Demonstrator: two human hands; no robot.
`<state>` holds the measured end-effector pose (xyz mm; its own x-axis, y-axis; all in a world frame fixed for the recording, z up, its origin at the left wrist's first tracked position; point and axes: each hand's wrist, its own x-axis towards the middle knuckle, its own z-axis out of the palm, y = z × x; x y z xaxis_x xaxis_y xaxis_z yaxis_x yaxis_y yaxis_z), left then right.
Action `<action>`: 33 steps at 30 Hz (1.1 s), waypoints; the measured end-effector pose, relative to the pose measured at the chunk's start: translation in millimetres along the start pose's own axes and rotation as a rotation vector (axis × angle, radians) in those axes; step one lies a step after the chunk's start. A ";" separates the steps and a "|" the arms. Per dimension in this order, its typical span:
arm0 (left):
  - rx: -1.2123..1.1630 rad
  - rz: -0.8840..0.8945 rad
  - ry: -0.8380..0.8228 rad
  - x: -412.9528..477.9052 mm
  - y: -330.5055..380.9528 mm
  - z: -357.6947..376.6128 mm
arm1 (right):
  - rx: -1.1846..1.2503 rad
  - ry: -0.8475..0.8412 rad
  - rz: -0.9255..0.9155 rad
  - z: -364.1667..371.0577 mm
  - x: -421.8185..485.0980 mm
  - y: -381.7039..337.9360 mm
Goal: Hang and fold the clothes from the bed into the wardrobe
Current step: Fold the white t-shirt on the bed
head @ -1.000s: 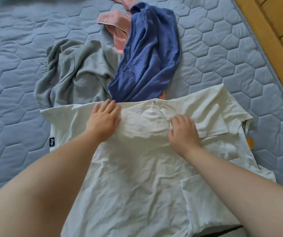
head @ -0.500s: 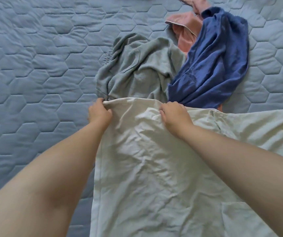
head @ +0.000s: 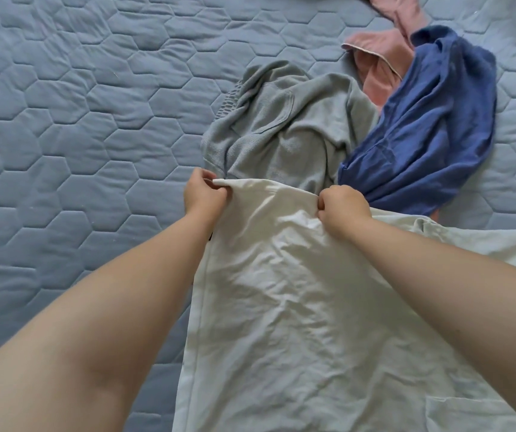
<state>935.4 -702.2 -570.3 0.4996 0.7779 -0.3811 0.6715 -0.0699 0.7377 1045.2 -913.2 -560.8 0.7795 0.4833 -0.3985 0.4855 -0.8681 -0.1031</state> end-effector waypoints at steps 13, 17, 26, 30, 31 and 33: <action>-0.589 -0.169 -0.395 -7.1 8.8 -39.9 | -0.101 -0.111 0.037 -3.4 -11.1 1.6; -0.501 -0.127 -0.474 -13.8 14.6 -39.6 | -0.081 -0.099 0.053 -1.7 -11.2 1.3; -0.109 0.092 -0.262 -19.9 29.9 -51.0 | 0.212 -0.027 0.001 -43.2 -21.3 23.2; 0.311 0.238 -0.154 -23.0 33.0 -60.5 | 0.393 0.038 -0.043 -62.6 -33.1 29.3; 0.363 0.266 -0.147 -24.6 34.2 -62.3 | 0.435 0.036 -0.046 -67.5 -36.1 30.5; 0.430 0.319 -0.126 -27.8 37.7 -66.1 | 0.481 0.018 -0.069 -77.3 -40.7 31.2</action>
<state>910.6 -685.2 -495.0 0.7588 0.5973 -0.2597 0.6261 -0.5591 0.5435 1059.1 -951.2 -477.3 0.7610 0.5394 -0.3604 0.3016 -0.7860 -0.5397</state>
